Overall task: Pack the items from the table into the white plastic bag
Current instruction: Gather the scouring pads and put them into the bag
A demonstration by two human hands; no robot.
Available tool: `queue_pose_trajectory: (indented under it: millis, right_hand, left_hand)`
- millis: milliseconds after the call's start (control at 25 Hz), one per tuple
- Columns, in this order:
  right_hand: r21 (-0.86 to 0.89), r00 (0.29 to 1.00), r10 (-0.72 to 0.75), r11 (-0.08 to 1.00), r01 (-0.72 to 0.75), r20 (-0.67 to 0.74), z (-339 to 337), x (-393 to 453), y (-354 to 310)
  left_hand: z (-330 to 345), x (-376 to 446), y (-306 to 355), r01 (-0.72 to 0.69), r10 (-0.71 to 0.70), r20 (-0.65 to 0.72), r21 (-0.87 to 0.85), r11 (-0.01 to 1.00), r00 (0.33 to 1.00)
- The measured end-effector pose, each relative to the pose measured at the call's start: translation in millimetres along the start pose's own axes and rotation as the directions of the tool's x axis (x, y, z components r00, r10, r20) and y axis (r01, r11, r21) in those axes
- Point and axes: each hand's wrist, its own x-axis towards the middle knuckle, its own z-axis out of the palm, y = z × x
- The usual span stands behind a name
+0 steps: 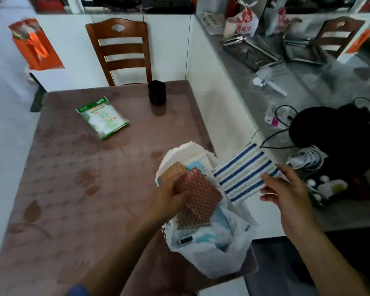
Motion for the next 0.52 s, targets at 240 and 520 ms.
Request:
queue_pose_trajectory:
  millis: [240, 520]
  right_hand:
    - [-0.154, 0.989, -0.047, 0.986, 0.068, 0.140, 7, 4, 8]
    - [-0.564, 0.854, 0.124, 0.796, 0.218, 0.505, 82, 38, 19]
  left_hand:
    - [19, -18, -9, 0.055, -0.015, -0.086, 0.488, 0.871, 0.996]
    - [17, -83, -7, -0.140, -0.134, 0.482, 0.491, 0.860, 0.866]
